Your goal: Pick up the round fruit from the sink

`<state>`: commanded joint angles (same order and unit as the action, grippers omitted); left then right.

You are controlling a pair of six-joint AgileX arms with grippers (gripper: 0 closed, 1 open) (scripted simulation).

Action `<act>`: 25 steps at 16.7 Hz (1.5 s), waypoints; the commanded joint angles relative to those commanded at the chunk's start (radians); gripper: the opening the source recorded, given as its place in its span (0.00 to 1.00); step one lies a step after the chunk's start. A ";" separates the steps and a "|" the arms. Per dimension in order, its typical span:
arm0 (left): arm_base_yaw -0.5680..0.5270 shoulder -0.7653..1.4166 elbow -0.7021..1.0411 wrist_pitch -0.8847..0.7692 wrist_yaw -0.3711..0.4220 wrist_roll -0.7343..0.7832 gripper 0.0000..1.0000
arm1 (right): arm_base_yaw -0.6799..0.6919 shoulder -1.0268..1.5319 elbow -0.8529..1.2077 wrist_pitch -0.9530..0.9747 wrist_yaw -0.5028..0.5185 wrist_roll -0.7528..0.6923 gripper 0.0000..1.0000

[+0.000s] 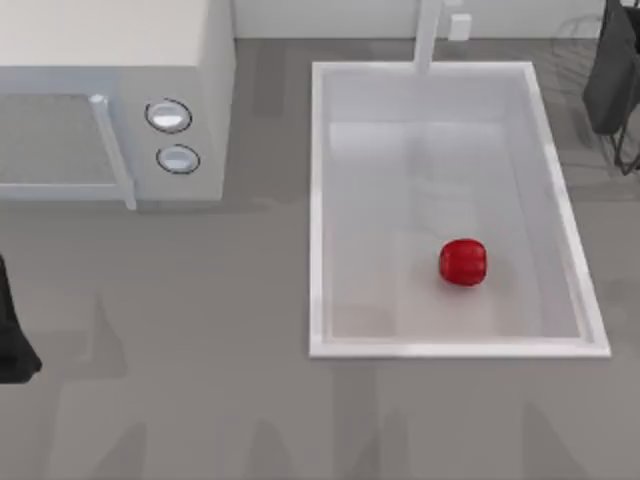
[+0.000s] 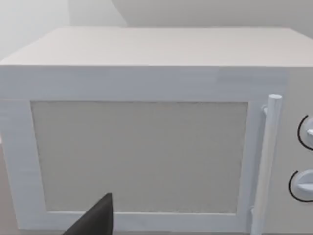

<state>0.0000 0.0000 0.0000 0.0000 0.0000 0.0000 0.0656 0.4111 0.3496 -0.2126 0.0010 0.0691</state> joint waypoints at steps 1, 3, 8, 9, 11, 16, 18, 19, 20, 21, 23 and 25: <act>0.000 0.000 0.000 0.000 0.000 0.000 1.00 | 0.013 0.082 0.070 -0.042 0.000 0.014 1.00; 0.000 0.000 0.000 0.000 0.000 0.000 1.00 | 0.041 0.261 0.221 -0.135 0.000 0.044 1.00; 0.000 0.000 0.000 0.000 0.000 0.000 1.00 | 0.121 0.758 0.641 -0.392 0.001 0.128 1.00; 0.000 0.000 0.000 0.000 0.000 0.000 1.00 | 0.137 0.860 0.727 -0.445 0.002 0.145 1.00; 0.000 0.000 0.000 0.000 0.000 0.000 1.00 | 0.169 1.063 0.898 -0.549 0.002 0.179 1.00; 0.000 0.000 0.000 0.000 0.000 0.000 1.00 | 0.241 1.521 1.283 -0.784 0.003 0.255 1.00; 0.000 0.000 0.000 0.000 0.000 0.000 1.00 | 0.265 1.670 1.407 -0.860 0.003 0.280 1.00; 0.000 0.000 0.000 0.000 0.000 0.000 1.00 | 0.275 1.734 1.461 -0.893 0.003 0.291 1.00; 0.000 0.000 0.000 0.000 0.000 0.000 1.00 | 0.284 1.791 1.509 -0.922 0.003 0.300 1.00; 0.000 0.000 0.000 0.000 0.000 0.000 1.00 | 0.291 1.838 1.549 -0.946 0.003 0.308 1.00; 0.000 0.000 0.000 0.000 0.000 0.000 1.00 | 0.302 1.904 1.605 -0.980 0.003 0.319 1.00; 0.000 0.000 0.000 0.000 0.000 0.000 1.00 | 0.306 1.930 1.627 -0.993 0.004 0.323 1.00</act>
<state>0.0000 0.0000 0.0000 0.0000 0.0000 0.0000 0.3714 2.3412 1.9763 -1.2058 0.0045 0.3925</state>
